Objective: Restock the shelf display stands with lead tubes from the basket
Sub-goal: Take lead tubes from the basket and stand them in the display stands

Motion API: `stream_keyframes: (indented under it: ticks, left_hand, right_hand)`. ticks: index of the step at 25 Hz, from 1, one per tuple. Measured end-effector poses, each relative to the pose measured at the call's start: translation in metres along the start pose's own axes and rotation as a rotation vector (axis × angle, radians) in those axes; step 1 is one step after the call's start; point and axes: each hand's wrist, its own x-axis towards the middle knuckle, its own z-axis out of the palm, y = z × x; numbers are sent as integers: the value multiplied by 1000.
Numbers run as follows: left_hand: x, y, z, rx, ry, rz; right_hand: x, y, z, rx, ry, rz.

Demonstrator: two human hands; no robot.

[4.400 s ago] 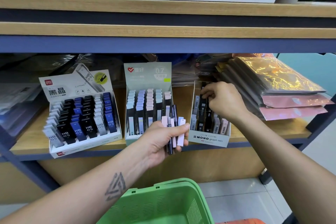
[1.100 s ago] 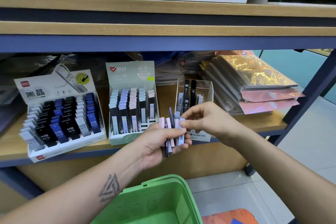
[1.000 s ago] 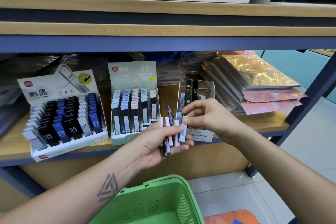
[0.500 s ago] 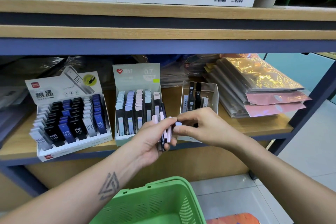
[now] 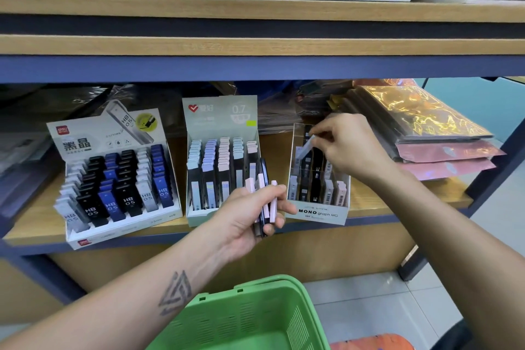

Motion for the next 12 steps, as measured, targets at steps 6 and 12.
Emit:
stream_keyframes:
  ticks: [6, 12]
  left_hand:
    - [0, 1, -4, 11, -1, 9]
    - [0, 2, -5, 11, -14, 6]
  right_hand:
    - [5, -8, 24, -189, -1, -29]
    - [8, -13, 44, -380, -6, -40]
